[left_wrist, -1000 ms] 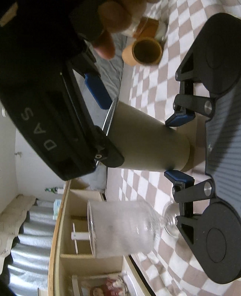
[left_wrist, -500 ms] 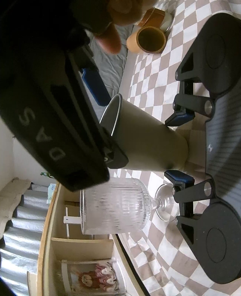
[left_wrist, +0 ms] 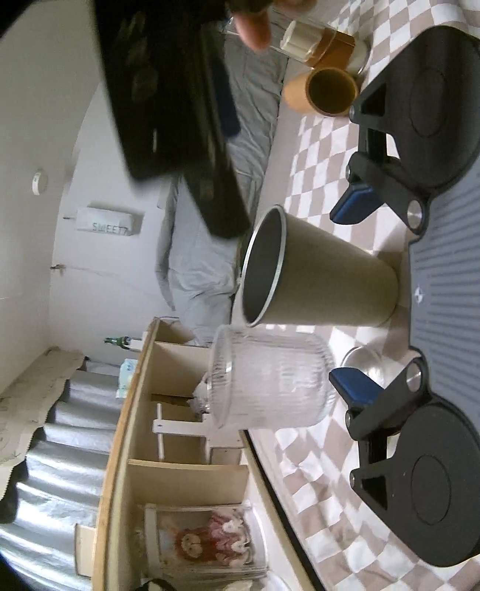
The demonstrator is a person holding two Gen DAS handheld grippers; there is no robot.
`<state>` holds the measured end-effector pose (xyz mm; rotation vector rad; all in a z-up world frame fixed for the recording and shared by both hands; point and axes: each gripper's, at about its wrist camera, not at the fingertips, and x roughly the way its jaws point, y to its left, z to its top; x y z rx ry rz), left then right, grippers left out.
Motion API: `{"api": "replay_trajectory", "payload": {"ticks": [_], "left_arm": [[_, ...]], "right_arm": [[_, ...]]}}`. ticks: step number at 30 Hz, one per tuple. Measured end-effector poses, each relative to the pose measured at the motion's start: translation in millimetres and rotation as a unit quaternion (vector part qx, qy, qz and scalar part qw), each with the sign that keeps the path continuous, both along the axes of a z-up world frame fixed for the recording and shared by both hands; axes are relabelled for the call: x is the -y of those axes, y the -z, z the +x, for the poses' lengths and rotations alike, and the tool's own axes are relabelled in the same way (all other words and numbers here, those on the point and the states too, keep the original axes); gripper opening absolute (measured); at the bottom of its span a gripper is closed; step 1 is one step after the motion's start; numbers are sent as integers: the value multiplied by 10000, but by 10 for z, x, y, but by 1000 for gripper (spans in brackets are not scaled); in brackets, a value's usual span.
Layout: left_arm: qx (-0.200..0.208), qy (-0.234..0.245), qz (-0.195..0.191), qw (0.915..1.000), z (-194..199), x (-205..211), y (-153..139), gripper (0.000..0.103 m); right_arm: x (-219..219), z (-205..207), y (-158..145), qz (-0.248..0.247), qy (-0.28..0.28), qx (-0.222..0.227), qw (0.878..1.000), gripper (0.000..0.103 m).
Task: Flip cup upright
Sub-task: 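Set the upright beige cup beside the glass goblet and open the left gripper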
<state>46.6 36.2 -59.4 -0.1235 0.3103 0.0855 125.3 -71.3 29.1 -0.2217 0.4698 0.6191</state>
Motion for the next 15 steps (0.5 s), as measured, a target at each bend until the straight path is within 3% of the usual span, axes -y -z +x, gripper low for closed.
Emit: {"api": "replay_trajectory", "payload": {"ticks": [7, 11, 15], "left_arm": [[186, -43, 215, 9996, -144, -44, -165, 92], [399, -127, 406, 9983, -274, -25, -313, 103], [466, -172, 496, 9975, -385, -18, -380, 103]], "right_arm": [[431, -291, -104, 577, 469, 356, 9966, 98], [700, -474, -104, 842, 767, 535, 9921, 100], [925, -627, -52, 963, 1028, 644, 9879, 100]]}}
